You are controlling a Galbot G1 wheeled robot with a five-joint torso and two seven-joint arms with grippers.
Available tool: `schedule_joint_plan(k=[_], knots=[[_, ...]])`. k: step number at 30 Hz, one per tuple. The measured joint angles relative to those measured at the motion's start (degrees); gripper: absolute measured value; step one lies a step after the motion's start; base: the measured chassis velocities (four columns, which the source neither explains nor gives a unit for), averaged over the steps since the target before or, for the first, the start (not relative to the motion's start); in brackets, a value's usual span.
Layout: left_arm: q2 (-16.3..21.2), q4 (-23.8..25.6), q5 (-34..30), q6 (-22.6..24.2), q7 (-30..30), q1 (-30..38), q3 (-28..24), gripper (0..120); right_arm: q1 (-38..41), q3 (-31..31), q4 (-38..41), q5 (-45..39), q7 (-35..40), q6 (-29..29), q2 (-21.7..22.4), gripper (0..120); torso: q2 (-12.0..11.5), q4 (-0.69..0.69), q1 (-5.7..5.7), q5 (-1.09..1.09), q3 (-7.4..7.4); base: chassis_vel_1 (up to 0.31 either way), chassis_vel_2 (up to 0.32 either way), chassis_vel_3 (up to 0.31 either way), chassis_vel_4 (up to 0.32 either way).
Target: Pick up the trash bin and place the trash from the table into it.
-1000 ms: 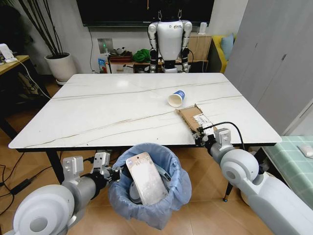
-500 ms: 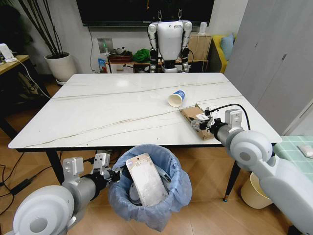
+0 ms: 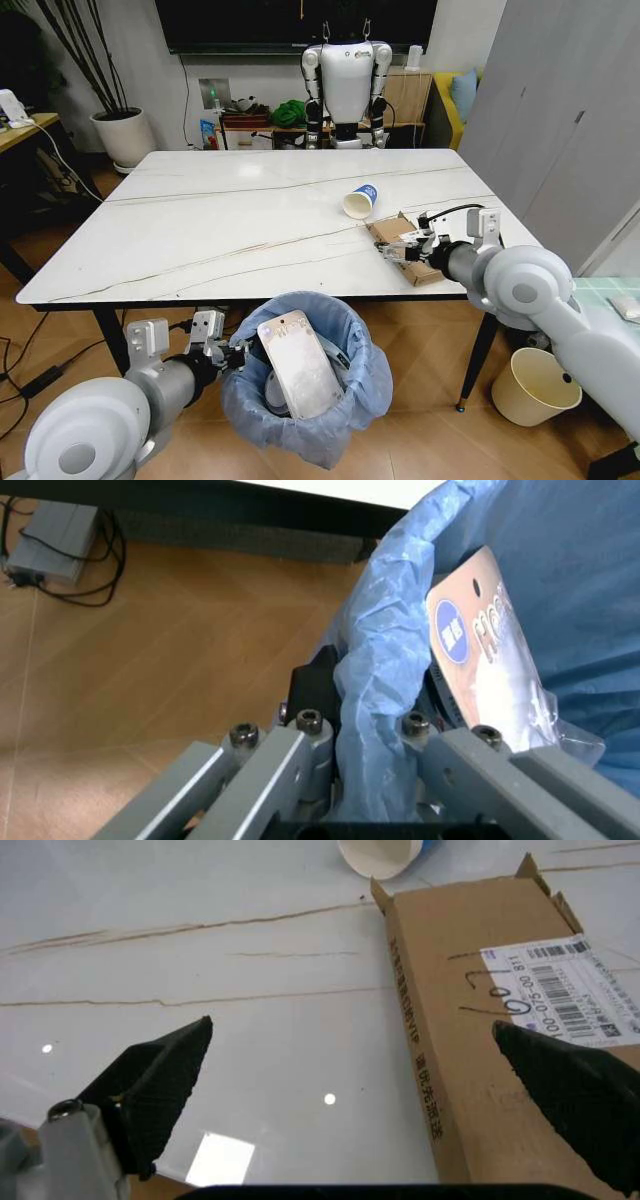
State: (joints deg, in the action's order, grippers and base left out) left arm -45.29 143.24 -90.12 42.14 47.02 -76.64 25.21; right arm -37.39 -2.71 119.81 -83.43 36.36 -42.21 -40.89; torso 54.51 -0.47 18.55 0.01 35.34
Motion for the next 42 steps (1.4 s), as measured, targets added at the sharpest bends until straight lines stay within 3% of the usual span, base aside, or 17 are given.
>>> schedule_joint_plan(k=[19, 27, 31, 42], knots=[[-0.6, -0.4, 0.6, 0.0, -1.4, 0.9, -0.3, 2, -1.0, 2.4, -6.0, 8.5, -6.0, 0.1, 2.6, 99, 0.0, -0.01, 0.0, -0.01, 0.0, 0.0, 0.0, 0.0, 0.0], [-0.5, -0.8, 0.6, 0.0, -2.1, 1.5, -0.4, 2, -1.2, 3.4, -7.1, 10.9, -7.0, 0.2, 1.8, 77, 0.0, -0.02, -0.01, -0.04, -0.02, 0.0, 0.0, 0.0, 0.0], [-0.6, -1.1, 0.6, 0.0, -2.6, 1.9, -0.5, 2, -1.3, 3.9, -7.7, 12.1, -7.7, 0.3, 1.6, 59, 0.0, -0.02, -0.01, -0.04, -0.02, 0.0, 0.0, 0.0, 0.0], [-0.6, -1.6, 0.6, 0.0, -3.2, 3.0, -0.9, 2, -1.7, 5.7, -7.9, 14.4, -8.5, 0.3, 0.9, 38, 0.0, -0.02, -0.01, -0.05, -0.02, 0.0, 0.0, 0.0, 0.0]])
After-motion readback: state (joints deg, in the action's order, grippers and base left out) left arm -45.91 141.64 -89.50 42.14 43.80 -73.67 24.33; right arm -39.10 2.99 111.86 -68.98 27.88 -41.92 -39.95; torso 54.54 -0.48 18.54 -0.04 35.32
